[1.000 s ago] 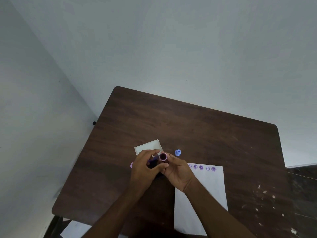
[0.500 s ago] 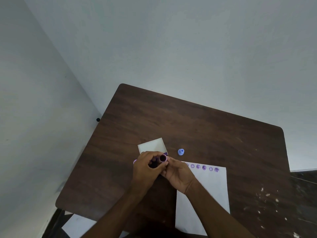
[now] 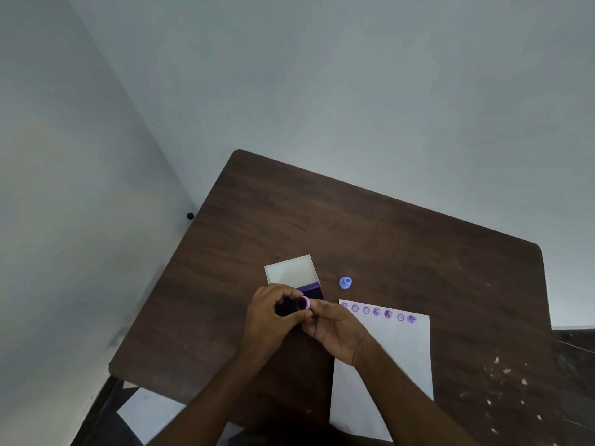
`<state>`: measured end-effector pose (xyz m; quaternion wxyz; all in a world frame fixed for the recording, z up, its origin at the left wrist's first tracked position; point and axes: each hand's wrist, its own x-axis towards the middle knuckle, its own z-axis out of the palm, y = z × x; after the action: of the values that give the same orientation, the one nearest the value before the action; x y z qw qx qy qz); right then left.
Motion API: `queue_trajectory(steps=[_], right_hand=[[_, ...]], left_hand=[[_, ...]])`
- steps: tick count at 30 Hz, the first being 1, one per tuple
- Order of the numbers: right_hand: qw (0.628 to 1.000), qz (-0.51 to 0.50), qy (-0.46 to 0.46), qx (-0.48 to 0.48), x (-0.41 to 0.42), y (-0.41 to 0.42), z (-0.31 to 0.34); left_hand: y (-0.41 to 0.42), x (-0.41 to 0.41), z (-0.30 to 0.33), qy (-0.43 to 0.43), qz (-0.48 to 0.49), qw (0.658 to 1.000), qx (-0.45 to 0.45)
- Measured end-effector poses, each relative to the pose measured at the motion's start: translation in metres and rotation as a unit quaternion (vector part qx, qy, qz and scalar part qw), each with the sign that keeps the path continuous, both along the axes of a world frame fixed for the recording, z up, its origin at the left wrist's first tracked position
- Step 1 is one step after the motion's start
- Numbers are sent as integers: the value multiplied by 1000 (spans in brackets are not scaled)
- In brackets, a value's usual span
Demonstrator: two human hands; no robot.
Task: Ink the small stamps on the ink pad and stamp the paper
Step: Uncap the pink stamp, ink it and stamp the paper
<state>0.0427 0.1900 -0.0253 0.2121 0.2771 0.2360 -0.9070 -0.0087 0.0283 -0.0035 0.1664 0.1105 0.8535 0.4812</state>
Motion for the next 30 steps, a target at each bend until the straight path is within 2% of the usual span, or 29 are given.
queue_trajectory(steps=[3,6,10,12,14,16,18,24,30], right_hand=[[996,49,13,74,-3,1,0],[964,78,3,255,-10,0,0],[841,132,-67,520,-19,-7,-2],[764,178,-50,619,-20,-13,-8],[681,250,-29,688,-22,-20,-15],[634,296,-33,714,-25,-27,-20],[623,304,-35,720,-27,-33,-24],[622,302,-64,720,-26,-34,-28],[621,291,-34,727,-26,-36,-15]], left_hand=[[-7,-1,-6,16,-14,1000,4],[-17,0,-17,20,14,1000,-10],[-32,0,-38,45,28,994,-98],[-36,-2,-46,41,-3,985,-168],[-38,-2,-53,29,-45,972,-228],[-38,-2,-57,12,-70,965,-253],[-36,-2,-59,13,-82,962,-261],[-28,-2,-59,54,-111,954,-275],[-21,-4,-59,81,-114,947,-290]])
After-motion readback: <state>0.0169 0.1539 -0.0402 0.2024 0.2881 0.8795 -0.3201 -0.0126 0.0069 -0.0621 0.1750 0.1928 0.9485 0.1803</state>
